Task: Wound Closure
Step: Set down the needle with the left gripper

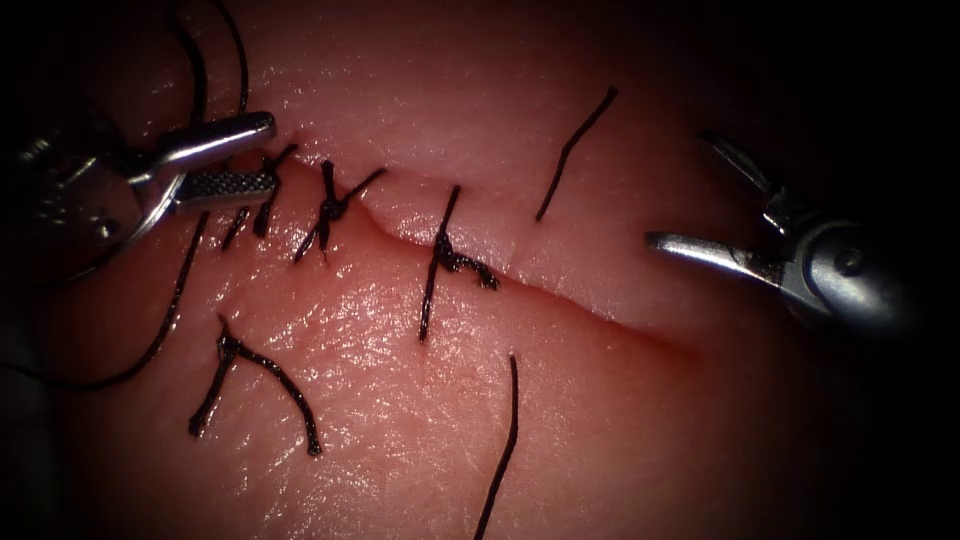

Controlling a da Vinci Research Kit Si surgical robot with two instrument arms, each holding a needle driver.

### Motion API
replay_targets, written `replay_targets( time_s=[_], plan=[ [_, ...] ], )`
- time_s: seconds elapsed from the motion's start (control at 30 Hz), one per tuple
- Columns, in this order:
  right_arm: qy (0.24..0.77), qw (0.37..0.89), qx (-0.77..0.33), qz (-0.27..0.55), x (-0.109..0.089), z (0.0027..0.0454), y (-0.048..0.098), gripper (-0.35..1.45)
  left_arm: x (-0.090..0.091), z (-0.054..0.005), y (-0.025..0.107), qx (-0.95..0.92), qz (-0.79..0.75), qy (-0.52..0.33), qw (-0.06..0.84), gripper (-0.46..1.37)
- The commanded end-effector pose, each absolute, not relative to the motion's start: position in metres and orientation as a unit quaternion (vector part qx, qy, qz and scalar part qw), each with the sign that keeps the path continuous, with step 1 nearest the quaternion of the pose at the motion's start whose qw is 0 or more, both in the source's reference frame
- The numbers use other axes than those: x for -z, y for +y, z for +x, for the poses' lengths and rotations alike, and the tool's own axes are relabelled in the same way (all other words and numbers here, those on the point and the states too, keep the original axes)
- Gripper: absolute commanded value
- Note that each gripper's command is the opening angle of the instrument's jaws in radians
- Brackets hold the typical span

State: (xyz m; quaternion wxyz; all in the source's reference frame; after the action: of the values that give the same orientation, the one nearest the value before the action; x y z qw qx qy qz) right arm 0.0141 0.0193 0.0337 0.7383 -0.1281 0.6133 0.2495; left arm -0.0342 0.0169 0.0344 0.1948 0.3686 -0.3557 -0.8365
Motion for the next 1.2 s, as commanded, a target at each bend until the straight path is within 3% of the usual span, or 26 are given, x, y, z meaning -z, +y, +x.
replay_targets(
  time_s=[0.03,0.2,0.43,0.6,0.73,1.0,1.2],
  plan=[
    [0.615,0.739,-0.246,-0.124,-0.0336,0.0141,0.0193,1.34,-0.0348,-0.0347,0.0173,0.842,0.378,-0.334,0.192,-0.35],
    [0.615,0.739,-0.246,-0.124,-0.0336,0.0141,0.0192,1.34,-0.0363,-0.0366,0.0176,0.865,0.417,-0.250,0.129,-0.35],
    [0.614,0.739,-0.247,-0.125,-0.0335,0.0144,0.0192,1.35,-0.0356,-0.0383,0.0169,0.906,0.410,-0.069,0.087,-0.35],
    [0.615,0.739,-0.246,-0.124,-0.0335,0.0146,0.0191,1.36,-0.0343,-0.0387,0.0178,0.924,0.375,0.032,0.063,0.20],
    [0.615,0.739,-0.246,-0.124,-0.0334,0.0146,0.0190,1.36,-0.0342,-0.0387,0.0185,0.941,0.324,0.068,0.069,0.83],
    [0.615,0.739,-0.245,-0.123,-0.0334,0.0147,0.0189,1.36,-0.0337,-0.0384,0.0190,0.954,0.274,0.092,0.082,1.07],
    [0.615,0.739,-0.245,-0.123,-0.0334,0.0148,0.0189,1.36,-0.0325,-0.0377,0.0193,0.953,0.276,0.100,0.079,1.14]
  ],
)
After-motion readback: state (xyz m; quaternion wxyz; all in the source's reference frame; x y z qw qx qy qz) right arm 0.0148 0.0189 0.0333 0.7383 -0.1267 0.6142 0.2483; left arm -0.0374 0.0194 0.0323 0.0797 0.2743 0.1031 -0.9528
